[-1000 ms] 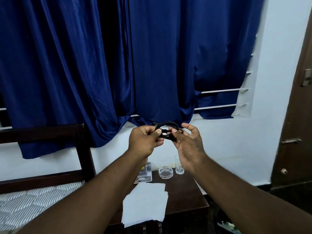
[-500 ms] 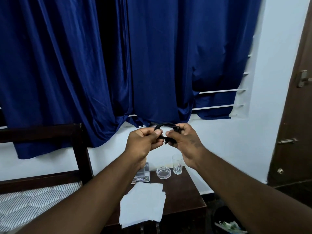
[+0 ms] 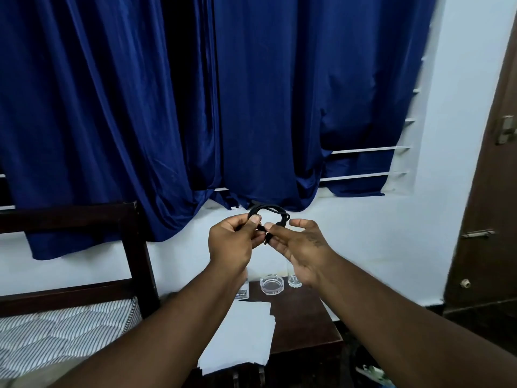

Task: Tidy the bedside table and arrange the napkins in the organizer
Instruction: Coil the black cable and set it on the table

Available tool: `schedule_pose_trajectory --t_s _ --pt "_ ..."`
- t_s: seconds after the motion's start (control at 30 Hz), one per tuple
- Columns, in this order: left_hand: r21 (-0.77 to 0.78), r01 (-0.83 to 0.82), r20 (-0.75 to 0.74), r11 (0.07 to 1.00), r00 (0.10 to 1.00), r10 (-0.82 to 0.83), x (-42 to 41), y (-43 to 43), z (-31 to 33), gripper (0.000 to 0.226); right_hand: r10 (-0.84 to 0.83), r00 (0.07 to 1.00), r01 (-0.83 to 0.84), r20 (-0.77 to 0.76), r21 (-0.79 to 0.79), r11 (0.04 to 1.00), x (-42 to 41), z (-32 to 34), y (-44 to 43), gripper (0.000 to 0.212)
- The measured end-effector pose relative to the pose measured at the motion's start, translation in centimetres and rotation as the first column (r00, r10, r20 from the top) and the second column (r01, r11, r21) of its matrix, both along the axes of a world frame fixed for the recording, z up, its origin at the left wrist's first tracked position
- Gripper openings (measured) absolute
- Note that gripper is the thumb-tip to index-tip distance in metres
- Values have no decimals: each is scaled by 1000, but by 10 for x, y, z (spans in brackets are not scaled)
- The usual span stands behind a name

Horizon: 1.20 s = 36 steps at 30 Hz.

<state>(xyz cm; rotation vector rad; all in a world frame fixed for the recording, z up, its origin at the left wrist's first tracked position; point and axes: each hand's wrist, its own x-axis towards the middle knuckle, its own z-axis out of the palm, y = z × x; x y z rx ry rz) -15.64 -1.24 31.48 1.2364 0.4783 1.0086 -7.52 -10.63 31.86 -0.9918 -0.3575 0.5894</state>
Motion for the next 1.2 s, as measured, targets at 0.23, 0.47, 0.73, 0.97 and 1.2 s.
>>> schedule_pose_trajectory --t_s 0.23,0.47,0.73,0.97,1.2 --pt "-106 -18 7 994 1000 19 1 2 -1 12 45 969 -39 242 -27 999 5 -9 1 33" --pt "-235 52 -15 971 998 -57 -13 11 -5 9 -33 989 32 144 10 999 -3 -16 11 47" --pt "-256 -5 -118 967 993 -26 -39 39 -38 9 -104 994 106 37 -66 992 -28 -47 44 46" --pt "-175 -134 -242 975 966 89 -64 81 -88 16 -23 999 30 35 -223 974 -42 -99 96 41" --pt "-124 -217 -414 968 898 148 -80 140 -148 9 48 999 -40 20 -306 951 -52 -156 160 39"
